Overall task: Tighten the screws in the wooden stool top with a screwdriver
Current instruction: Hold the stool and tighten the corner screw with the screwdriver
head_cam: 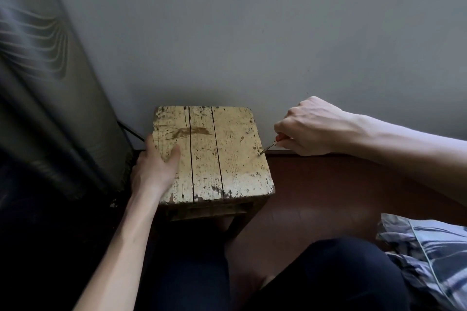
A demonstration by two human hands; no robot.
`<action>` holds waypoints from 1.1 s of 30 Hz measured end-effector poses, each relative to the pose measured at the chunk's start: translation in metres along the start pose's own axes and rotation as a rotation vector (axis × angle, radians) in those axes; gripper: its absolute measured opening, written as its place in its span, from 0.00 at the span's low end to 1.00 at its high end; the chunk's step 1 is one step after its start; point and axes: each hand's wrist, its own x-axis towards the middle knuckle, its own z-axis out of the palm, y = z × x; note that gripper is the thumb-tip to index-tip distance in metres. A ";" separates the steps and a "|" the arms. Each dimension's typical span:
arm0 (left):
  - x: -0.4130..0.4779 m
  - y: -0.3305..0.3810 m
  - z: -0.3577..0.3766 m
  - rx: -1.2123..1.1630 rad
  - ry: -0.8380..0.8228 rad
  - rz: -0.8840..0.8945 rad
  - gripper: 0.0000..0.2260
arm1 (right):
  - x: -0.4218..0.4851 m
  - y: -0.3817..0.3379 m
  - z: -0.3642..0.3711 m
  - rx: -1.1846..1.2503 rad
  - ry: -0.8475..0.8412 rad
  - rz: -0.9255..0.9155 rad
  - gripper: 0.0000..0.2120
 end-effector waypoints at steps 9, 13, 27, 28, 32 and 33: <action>-0.004 0.004 -0.002 -0.012 -0.006 -0.010 0.39 | 0.009 -0.014 -0.003 0.518 -0.186 0.496 0.10; -0.005 0.005 -0.004 -0.020 -0.007 -0.013 0.39 | -0.003 -0.010 -0.007 0.422 -0.126 0.243 0.09; 0.002 0.000 0.001 -0.007 -0.001 -0.024 0.38 | -0.006 -0.002 0.006 0.089 0.066 -0.004 0.15; 0.002 0.000 0.001 0.002 0.000 -0.024 0.38 | -0.006 -0.004 0.008 0.113 0.051 0.053 0.16; 0.002 0.002 0.001 0.030 0.000 -0.028 0.38 | -0.002 -0.008 0.010 0.517 -0.114 0.454 0.18; 0.001 0.002 0.001 0.031 0.002 -0.031 0.38 | -0.002 -0.009 0.010 0.567 -0.137 0.501 0.19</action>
